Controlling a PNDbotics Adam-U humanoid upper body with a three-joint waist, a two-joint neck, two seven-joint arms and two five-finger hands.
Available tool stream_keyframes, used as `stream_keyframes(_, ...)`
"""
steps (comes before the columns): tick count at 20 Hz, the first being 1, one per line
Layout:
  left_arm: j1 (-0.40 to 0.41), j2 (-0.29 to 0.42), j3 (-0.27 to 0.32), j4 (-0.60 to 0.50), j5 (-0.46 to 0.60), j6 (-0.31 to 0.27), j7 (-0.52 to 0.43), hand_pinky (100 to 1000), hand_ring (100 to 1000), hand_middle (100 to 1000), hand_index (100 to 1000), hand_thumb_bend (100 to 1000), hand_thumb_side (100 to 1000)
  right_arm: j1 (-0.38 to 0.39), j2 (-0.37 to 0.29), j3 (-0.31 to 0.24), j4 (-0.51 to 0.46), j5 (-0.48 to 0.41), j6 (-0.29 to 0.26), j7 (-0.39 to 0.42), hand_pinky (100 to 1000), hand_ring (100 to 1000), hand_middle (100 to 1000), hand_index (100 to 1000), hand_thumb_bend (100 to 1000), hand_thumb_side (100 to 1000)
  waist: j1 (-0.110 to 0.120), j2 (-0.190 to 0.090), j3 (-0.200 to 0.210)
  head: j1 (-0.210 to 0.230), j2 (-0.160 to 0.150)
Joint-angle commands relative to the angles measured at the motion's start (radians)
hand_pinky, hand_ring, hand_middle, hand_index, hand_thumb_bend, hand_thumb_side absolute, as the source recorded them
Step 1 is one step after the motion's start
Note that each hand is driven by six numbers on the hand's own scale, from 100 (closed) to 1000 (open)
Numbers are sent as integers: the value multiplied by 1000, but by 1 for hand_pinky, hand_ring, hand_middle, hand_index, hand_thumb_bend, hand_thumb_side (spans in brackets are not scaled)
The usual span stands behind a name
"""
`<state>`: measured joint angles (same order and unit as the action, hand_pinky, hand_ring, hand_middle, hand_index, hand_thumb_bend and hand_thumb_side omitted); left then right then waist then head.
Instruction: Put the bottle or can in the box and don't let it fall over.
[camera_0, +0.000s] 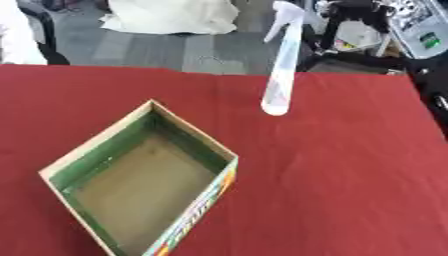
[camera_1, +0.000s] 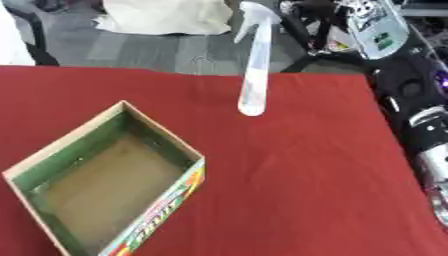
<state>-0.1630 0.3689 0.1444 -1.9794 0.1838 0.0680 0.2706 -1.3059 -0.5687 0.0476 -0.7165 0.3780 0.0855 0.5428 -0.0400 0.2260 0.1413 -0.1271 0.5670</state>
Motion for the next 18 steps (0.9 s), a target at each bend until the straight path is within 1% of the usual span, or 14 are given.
stream_keyframes(1, -11, 31, 0, -21, -9, 0, -4, 689, 751, 747, 743, 100, 681, -24, -38, 15, -63, 70, 4, 62, 871, 873, 854, 871, 100, 516, 1, -10, -3, -8, -19)
stream_keyframes(3, -12, 31, 0, -21, -10, 0, -5, 689, 751, 747, 743, 100, 683, -24, -42, 17, -92, 95, 4, 89, 875, 894, 866, 873, 104, 504, 0, -7, -5, -8, -22)
stream_keyframes(5, -12, 31, 0, -21, -12, 1, -5, 689, 751, 748, 743, 100, 685, -27, -43, 11, -109, 98, 5, 100, 875, 900, 873, 877, 109, 492, -3, -4, -6, -10, -25)
stream_keyframes(9, -9, 30, 1, -21, -15, 4, -6, 690, 751, 748, 742, 100, 693, -33, -48, -1, -123, 56, -2, 100, 875, 905, 878, 882, 108, 484, -7, 1, -7, -11, -32)
stream_keyframes(11, -7, 30, 2, -21, -18, 5, -6, 690, 751, 747, 741, 100, 696, -37, -58, -5, -129, 31, -7, 95, 875, 904, 878, 882, 116, 448, -11, 4, -7, -10, -35)
stream_keyframes(13, -4, 30, 3, -21, -21, 6, -5, 690, 751, 748, 741, 100, 699, -40, -66, -8, -138, 5, -13, 93, 876, 906, 880, 884, 140, 392, -15, 7, -8, -10, -38)
stream_keyframes(14, -4, 31, 3, -21, -21, 7, -5, 690, 751, 748, 741, 100, 701, -40, -69, -8, -142, -7, -16, 95, 876, 910, 883, 887, 170, 330, -17, 8, -9, -10, -40)
stream_keyframes(16, -5, 31, 4, -21, -22, 8, -5, 690, 750, 748, 741, 100, 701, -42, -74, -4, -151, -29, -24, 110, 876, 916, 889, 891, 271, 192, -20, 10, -9, -10, -43)
stream_keyframes(18, -6, 33, 4, -21, -23, 8, -5, 691, 750, 748, 741, 100, 702, -42, -77, -1, -160, -48, -34, 132, 874, 917, 889, 894, 314, 127, -22, 11, -10, -12, -47)
